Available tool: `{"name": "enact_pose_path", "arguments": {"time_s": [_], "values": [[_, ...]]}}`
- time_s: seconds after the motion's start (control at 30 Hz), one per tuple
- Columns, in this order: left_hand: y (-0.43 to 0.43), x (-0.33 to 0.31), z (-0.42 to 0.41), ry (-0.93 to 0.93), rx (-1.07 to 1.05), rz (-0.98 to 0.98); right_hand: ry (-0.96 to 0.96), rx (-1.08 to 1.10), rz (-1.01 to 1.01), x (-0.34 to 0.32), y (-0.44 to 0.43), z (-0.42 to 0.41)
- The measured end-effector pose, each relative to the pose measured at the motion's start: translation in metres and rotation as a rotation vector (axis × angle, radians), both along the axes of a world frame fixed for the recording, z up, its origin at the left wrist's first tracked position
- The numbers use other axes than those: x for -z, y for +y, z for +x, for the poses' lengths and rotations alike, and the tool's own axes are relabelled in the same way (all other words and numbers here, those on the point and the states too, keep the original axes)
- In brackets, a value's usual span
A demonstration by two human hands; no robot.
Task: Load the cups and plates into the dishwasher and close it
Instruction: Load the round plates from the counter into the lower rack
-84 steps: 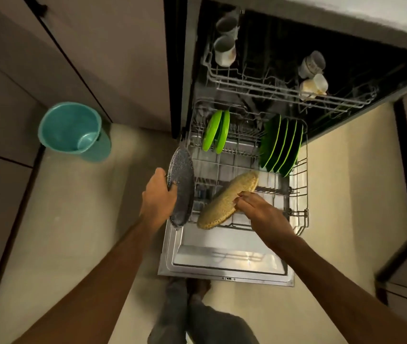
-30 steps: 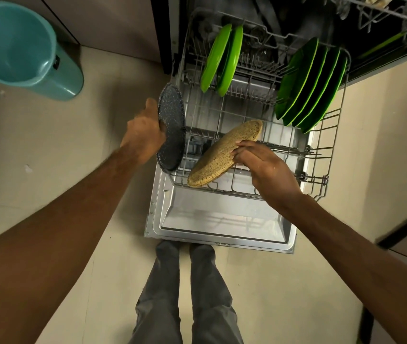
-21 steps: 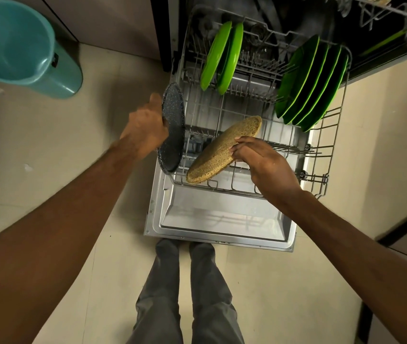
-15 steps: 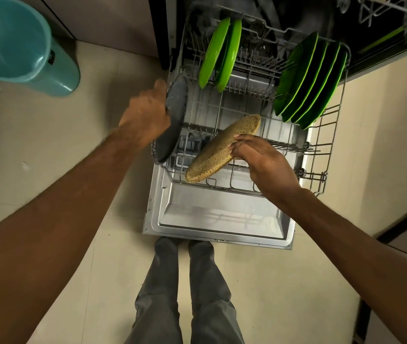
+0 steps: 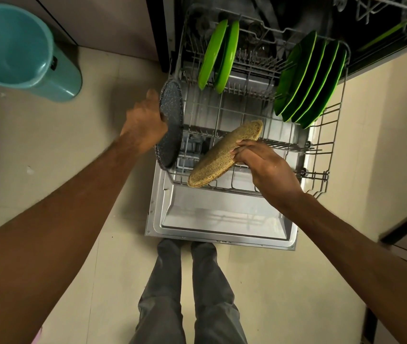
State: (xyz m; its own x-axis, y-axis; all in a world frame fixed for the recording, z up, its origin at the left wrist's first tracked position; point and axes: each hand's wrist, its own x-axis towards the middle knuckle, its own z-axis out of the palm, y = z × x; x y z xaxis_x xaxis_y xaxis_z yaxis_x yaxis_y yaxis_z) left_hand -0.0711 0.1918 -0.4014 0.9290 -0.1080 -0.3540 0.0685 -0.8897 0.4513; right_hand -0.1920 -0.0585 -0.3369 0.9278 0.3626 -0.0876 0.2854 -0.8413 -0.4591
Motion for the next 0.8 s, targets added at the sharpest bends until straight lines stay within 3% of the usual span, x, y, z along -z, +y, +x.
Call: {"name": "enact_pose_path", "arguments": {"time_s": [0.3, 0.8], "values": [[-0.002, 0.009, -0.011, 0.128, 0.066, -0.032, -0.013, 0.004, 0.004, 0.0, 0.001, 0.003], [0.0, 0.015, -0.023, 0.169, -0.076, -0.169, -0.018, -0.086, 0.023, 0.005, 0.016, 0.027]]}}
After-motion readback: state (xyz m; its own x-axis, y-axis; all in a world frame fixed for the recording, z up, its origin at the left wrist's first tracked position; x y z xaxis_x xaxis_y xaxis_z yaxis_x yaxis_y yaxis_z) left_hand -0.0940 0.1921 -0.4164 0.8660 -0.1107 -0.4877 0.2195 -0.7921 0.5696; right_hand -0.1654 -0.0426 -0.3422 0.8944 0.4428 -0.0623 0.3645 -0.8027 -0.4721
